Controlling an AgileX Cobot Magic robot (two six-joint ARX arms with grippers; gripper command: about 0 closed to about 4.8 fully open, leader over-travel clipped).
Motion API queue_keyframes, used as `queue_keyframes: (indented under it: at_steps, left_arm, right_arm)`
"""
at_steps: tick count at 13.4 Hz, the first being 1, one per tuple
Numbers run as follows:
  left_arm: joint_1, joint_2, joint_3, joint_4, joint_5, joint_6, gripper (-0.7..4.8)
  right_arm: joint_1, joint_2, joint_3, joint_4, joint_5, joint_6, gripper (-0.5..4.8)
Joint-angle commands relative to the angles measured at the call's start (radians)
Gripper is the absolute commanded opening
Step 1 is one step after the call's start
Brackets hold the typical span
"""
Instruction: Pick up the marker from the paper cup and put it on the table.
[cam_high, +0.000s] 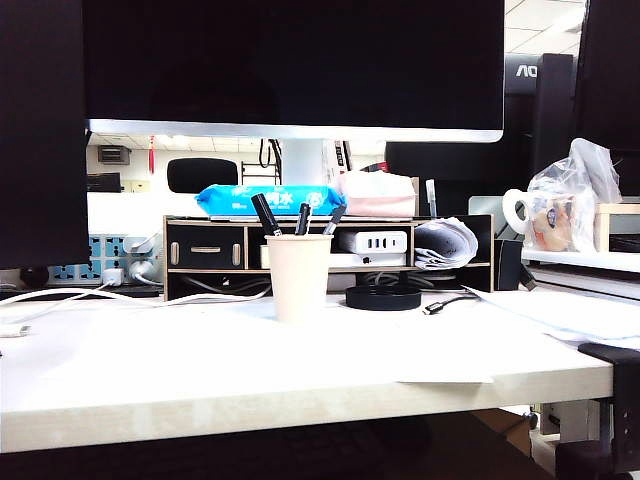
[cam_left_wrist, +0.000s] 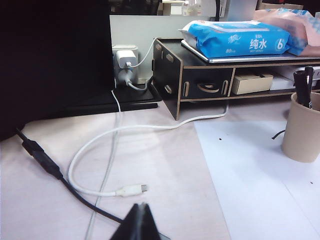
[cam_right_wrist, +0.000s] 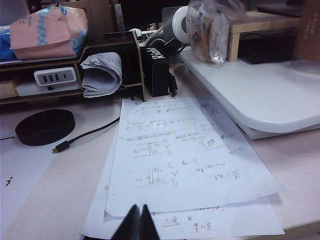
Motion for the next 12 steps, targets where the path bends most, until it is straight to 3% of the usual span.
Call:
queue_keyframes:
  at_steps: [1, 4, 6, 7, 10, 12]
  left_arm:
    - [0.002, 0.0, 0.001, 0.023, 0.001, 0.005, -0.05]
    - [0.002, 0.0, 0.001, 0.023, 0.002, 0.003, -0.05]
    - [-0.002, 0.0, 0.001, 0.024, 0.036, -0.041, -0.04]
    - [-0.002, 0.0, 0.001, 0.052, 0.113, -0.469, -0.02]
    - [-0.003, 0.0, 0.022, 0.331, 0.172, -0.69, -0.02]
    - [-0.003, 0.005, 0.102, 0.294, 0.172, -0.677, -0.02]
  right_arm:
    - [0.002, 0.0, -0.004, 0.018, -0.002, -0.002, -0.01]
    - [0.002, 0.0, -0.004, 0.019, -0.002, 0.01, -0.01]
    - [0.002, 0.0, -0.004, 0.034, -0.003, 0.121, -0.01]
    - [0.003, 0.0, 0.016, 0.092, -0.163, 0.274, -0.01]
    - [0.003, 0.016, 0.12, 0.061, -0.196, 0.275, -0.02]
    - [0.003, 0.058, 0.177, 0.082, -0.197, 0.278, -0.02]
